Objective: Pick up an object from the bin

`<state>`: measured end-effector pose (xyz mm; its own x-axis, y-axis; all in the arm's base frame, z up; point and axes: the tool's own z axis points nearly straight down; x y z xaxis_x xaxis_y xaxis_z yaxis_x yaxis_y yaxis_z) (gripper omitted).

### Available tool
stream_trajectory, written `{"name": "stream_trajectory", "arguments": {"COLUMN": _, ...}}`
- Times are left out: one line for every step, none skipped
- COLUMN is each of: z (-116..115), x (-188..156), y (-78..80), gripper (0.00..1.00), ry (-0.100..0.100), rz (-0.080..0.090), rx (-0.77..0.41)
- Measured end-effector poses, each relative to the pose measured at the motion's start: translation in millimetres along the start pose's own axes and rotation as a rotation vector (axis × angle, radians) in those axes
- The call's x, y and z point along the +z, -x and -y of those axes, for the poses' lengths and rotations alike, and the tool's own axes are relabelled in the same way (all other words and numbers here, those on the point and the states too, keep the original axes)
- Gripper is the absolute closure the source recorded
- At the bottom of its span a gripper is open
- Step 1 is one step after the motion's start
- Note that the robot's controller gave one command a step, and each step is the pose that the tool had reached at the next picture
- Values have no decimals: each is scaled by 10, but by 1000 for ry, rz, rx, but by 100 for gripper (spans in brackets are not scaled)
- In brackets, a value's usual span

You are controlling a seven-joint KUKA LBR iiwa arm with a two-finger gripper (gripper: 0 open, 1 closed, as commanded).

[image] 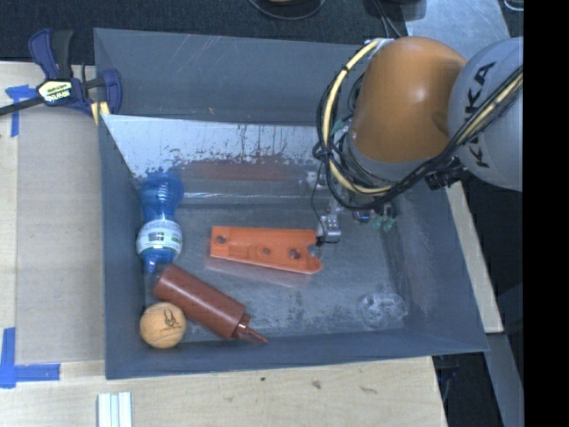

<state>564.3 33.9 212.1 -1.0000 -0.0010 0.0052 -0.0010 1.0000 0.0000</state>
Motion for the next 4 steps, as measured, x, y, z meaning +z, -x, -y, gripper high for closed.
{"name": "stream_trajectory", "arguments": {"z": 1, "x": -49, "y": 16, "gripper": 0, "ry": 0, "rz": 9, "rx": 1}}
{"name": "stream_trajectory", "arguments": {"z": 103, "x": 781, "y": 24, "gripper": 0, "ry": 0, "rz": 9, "rx": -2}}
{"name": "stream_trajectory", "arguments": {"z": -19, "x": 1342, "y": 230, "gripper": 100, "ry": 1, "rz": 13, "rx": -85}}
{"name": "stream_trajectory", "arguments": {"z": -20, "x": 1342, "y": 230, "gripper": 100, "ry": 1, "rz": 13, "rx": -84}}
